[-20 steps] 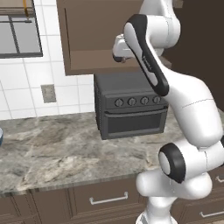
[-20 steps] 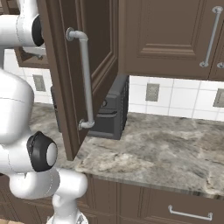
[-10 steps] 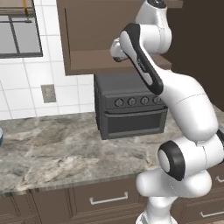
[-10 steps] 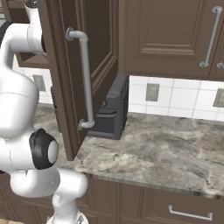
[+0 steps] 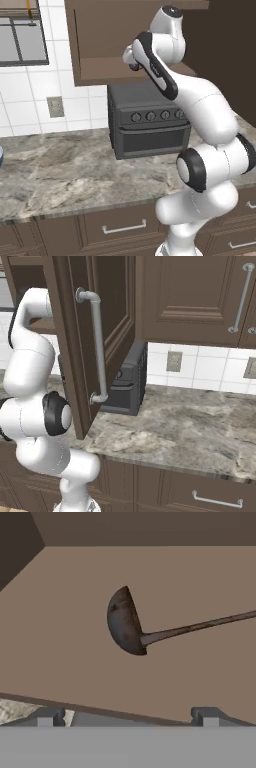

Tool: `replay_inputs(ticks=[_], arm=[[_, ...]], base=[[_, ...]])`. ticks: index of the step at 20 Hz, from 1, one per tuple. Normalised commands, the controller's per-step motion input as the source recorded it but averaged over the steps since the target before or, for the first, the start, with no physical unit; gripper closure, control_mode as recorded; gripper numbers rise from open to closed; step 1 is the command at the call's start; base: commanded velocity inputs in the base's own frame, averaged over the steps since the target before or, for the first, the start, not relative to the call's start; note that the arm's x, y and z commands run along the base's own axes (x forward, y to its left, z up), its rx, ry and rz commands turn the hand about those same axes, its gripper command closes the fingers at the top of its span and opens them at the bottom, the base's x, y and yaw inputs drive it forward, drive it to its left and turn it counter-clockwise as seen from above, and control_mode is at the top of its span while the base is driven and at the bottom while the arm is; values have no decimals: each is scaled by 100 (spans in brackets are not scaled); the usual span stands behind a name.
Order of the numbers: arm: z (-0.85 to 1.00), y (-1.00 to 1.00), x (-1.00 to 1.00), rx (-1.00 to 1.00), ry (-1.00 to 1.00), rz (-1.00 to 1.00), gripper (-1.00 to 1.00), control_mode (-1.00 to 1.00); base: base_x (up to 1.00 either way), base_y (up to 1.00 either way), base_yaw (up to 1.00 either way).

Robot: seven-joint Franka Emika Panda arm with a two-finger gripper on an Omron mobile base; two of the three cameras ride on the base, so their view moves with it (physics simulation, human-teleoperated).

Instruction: Open the cabinet and move the ladle to the pot. Then close the cabinet.

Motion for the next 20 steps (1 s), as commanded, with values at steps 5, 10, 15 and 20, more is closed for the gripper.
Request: replay_inputs(ticks=[5, 10, 15, 20], arm=[[-2, 2, 53, 0, 0, 1, -100, -100], [-1, 7, 28, 0, 0, 1, -100, -100], [-9, 5, 29, 0, 0, 1, -100, -100], [-15, 4, 29, 0, 0, 1, -100, -100]], base=[[0, 0, 0], [0, 0, 0], [0, 0, 0], [0, 0, 0]])
